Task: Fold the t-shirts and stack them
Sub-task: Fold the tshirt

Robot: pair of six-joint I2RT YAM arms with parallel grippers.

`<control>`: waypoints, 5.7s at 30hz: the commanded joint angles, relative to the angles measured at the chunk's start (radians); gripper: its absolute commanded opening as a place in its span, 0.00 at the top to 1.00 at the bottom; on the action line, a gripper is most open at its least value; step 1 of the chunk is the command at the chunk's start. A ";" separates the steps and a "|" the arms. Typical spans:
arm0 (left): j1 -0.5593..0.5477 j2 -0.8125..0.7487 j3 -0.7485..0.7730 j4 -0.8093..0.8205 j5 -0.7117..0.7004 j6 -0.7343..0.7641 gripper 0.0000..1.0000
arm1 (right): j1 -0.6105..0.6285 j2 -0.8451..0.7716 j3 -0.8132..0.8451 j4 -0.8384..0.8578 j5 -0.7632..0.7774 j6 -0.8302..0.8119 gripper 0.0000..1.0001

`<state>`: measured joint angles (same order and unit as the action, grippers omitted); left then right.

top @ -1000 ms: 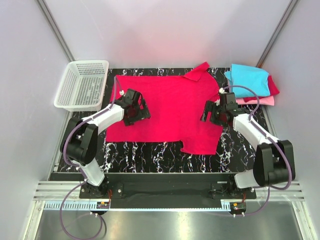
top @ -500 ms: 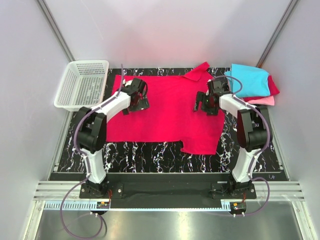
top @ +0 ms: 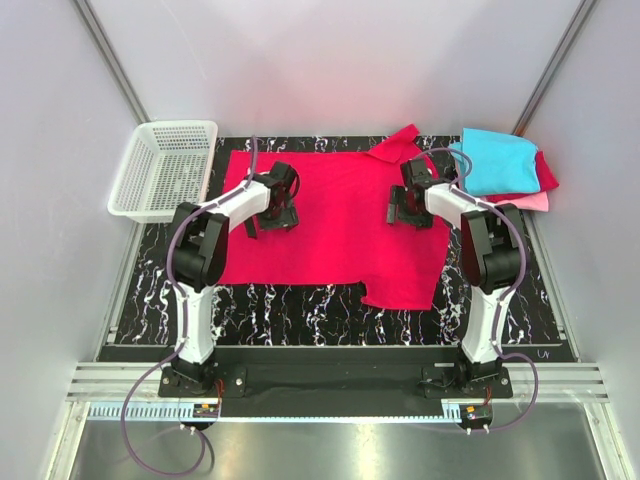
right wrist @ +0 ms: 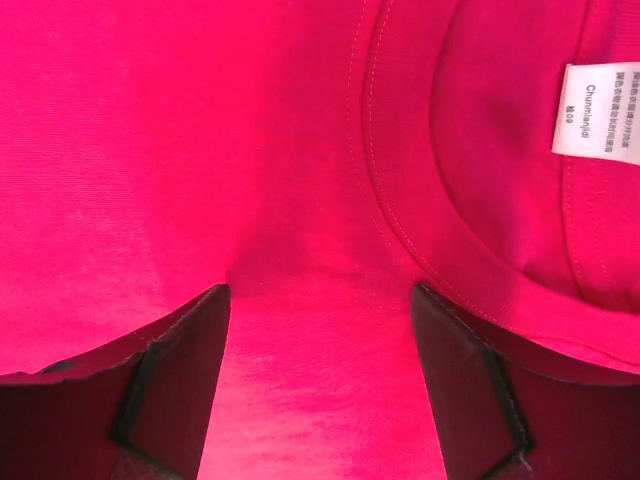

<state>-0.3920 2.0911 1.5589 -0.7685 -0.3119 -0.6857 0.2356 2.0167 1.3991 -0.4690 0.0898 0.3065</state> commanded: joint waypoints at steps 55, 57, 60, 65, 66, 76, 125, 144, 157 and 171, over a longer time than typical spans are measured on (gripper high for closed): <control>0.048 -0.389 -0.027 -0.089 0.028 -0.003 0.01 | 0.016 -0.397 0.049 -0.231 0.162 0.157 0.14; 0.123 -0.323 -0.010 -0.039 0.144 0.003 0.01 | -0.021 -0.385 0.037 -0.148 0.066 0.114 0.14; 0.186 -0.258 -0.005 0.090 0.252 0.012 0.06 | -0.087 -0.333 0.046 -0.070 -0.062 0.076 0.17; 0.243 -0.154 0.059 0.140 0.344 0.014 0.16 | -0.151 -0.184 0.093 0.022 -0.191 0.054 0.28; 0.246 -0.145 0.062 0.143 0.349 0.015 0.16 | -0.156 -0.158 0.127 0.026 -0.197 0.055 0.31; 0.269 -0.114 0.066 0.189 0.379 0.026 0.15 | -0.229 0.302 0.596 0.050 -0.283 0.063 0.39; 0.291 -0.155 0.029 0.218 0.404 0.043 0.14 | -0.262 0.622 0.982 -0.161 -0.348 0.126 0.56; 0.292 -0.158 0.024 0.216 0.399 0.040 0.14 | -0.260 0.709 1.080 -0.221 -0.400 0.123 0.61; 0.300 -0.161 0.024 0.215 0.390 0.046 0.14 | -0.256 0.671 1.071 -0.243 -0.365 0.135 1.00; 0.324 -0.011 0.167 0.163 0.154 0.014 0.20 | -0.209 0.340 0.789 -0.250 -0.170 0.074 1.00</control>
<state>-0.0792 2.0426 1.6543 -0.5972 -0.0376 -0.6579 0.0166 2.5103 2.2230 -0.7094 -0.1398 0.4095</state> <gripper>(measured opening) 0.809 0.012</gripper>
